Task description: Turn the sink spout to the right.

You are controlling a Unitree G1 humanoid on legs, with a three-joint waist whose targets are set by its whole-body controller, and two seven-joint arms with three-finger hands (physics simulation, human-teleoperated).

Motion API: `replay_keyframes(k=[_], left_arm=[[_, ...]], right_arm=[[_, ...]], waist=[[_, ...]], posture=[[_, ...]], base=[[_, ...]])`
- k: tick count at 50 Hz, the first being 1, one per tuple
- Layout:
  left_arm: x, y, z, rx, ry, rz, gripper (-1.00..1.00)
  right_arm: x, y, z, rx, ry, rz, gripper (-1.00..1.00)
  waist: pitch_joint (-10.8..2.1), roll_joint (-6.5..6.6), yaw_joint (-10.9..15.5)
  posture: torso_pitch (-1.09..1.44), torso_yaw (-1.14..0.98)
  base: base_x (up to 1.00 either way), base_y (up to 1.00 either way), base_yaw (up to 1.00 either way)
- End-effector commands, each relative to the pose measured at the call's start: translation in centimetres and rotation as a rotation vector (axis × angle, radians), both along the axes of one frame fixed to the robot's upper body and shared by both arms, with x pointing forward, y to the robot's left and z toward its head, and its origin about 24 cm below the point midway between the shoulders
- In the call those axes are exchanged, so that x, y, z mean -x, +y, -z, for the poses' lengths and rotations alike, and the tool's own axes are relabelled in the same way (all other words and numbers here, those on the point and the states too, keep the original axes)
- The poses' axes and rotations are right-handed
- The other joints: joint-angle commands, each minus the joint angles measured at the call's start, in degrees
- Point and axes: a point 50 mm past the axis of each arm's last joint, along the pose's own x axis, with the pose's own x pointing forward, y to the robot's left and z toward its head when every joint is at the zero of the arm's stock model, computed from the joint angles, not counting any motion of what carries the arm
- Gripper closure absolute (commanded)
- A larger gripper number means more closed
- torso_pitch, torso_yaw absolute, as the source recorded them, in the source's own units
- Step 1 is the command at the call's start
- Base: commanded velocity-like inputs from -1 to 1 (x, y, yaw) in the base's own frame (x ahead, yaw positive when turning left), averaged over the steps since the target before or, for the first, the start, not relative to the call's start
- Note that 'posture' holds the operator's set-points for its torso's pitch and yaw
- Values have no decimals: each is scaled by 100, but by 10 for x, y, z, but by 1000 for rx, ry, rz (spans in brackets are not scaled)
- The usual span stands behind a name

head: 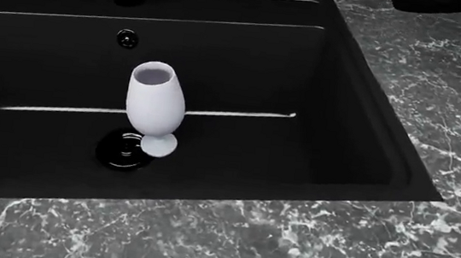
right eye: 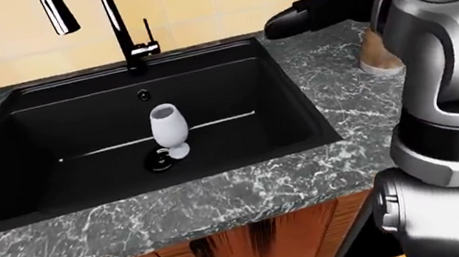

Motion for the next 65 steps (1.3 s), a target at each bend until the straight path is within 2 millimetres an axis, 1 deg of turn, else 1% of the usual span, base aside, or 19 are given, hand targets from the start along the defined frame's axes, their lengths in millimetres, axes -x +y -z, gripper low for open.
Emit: replay_keyframes(k=[1,3,4,5,6,7,8,10,11,12,16,18,19,21,24,30,38,52,65], left_arm=[[7,-3,-14,-26,-70,6,-100],[7,-1,-14,-16,-77,5,-100],[7,-1,-14,-14,-81,2,-100],[7,0,-14,-12,-83,-1,-100],[7,0,-15,-15,-84,0,-100],[8,0,-16,-14,-87,7,-100],[8,0,-16,-21,-89,3,-100],[10,1,-17,-26,-99,1,-100],[9,3,-15,-43,-87,-19,-100],[10,4,-15,-29,-90,-7,-100],[13,7,-19,-17,-99,-4,-100],[14,8,-21,-16,-100,-7,-100],[14,8,-21,-14,-101,-9,-100],[14,8,-20,-18,-96,-9,-100],[15,7,-22,-22,-95,-9,-100],[13,2,-21,-34,-88,5,-100],[11,-6,-22,-45,-85,23,-100],[-2,-30,-16,-67,-63,77,-100],[-2,-30,-15,-66,-61,81,-100]], right_arm=[[4,-2,-12,5,-57,18,-100],[1,-1,-10,8,-53,13,-100],[1,0,-10,13,-53,9,-100],[0,1,-10,23,-48,10,-100],[1,2,-12,26,-55,1,-100],[1,3,-13,28,-55,0,-100],[0,4,-13,31,-55,-2,-100],[0,5,-14,32,-56,-4,-100],[0,5,-14,32,-57,-5,-100],[-2,5,-12,28,-56,-7,-100],[-2,7,-16,27,-62,-14,-100],[-1,6,-16,29,-62,-13,-100],[0,5,-15,28,-62,-11,-100],[1,2,-13,23,-61,-7,-100],[2,2,-13,23,-60,-4,-100],[2,3,-15,27,-63,-4,-100],[4,3,-16,29,-67,-5,-100],[4,3,-17,28,-70,-8,-100],[1,5,-18,36,-67,-12,-100]], waist=[[-87,49,-12],[-130,-103,25],[-48,-253,36],[-195,-412,30],[-138,-307,67],[-39,-359,74],[-12,-408,50],[57,-310,47],[-101,-262,11],[-137,-253,7],[-169,-126,-135],[-180,-21,-206],[-155,56,-205],[-117,21,-206],[-105,23,-182],[-136,65,-179],[-282,127,-170],[-614,40,-80],[-929,24,-66]], posture=[[0,0],[0,0],[0,0],[0,0],[0,0],[0,0],[0,0],[0,0],[0,0],[0,0],[0,0],[0,0],[0,0],[0,0],[0,0],[-3,0],[-9,0],[-18,0],[-26,0]], base=[[41,0,0],[41,0,0],[0,0,0],[0,0,0],[0,0,0],[0,0,0],[0,0,0],[0,0,0],[0,0,0],[0,0,0],[0,0,0],[0,0,0],[0,0,0],[0,0,0],[0,0,0],[0,0,0],[0,0,0],[0,0,0],[0,0,0]])
